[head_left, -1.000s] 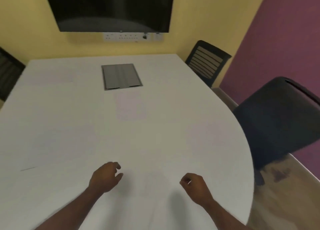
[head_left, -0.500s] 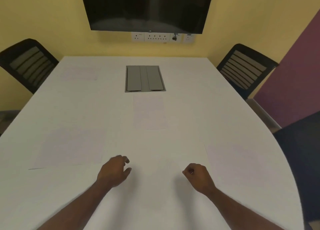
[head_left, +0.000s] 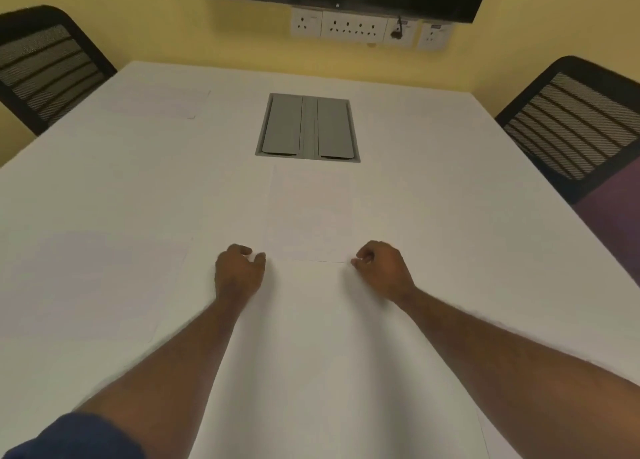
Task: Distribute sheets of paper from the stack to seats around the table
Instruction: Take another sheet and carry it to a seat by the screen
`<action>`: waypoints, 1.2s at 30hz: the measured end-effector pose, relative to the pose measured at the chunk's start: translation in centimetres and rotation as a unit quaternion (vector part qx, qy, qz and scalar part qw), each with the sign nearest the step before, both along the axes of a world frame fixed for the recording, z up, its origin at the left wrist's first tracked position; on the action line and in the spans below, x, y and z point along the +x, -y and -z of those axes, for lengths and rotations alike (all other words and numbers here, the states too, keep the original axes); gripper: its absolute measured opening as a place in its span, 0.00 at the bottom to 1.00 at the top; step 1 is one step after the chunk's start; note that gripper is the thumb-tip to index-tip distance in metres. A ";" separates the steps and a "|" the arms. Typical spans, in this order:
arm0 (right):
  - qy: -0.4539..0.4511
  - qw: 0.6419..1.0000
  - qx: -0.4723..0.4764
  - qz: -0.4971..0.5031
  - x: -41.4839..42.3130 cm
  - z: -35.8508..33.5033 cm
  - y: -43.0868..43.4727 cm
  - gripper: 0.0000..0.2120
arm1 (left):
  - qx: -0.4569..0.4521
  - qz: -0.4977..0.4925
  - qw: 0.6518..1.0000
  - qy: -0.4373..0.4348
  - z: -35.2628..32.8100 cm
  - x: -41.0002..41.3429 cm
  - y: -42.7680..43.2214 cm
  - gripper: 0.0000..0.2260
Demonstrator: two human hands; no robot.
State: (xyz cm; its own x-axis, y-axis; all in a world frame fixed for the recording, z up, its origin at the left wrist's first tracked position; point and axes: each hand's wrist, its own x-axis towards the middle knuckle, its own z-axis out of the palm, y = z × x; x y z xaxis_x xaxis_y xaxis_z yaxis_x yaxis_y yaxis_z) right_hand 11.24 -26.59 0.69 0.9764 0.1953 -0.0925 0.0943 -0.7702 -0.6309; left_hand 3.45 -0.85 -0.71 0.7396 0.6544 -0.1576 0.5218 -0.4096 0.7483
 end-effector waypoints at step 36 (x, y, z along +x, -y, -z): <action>-0.029 0.997 0.038 0.056 4.5 3.9 -0.8 0.17 | -0.007 -0.033 0.979 -0.200 -1.3 9.3 1.0 0.22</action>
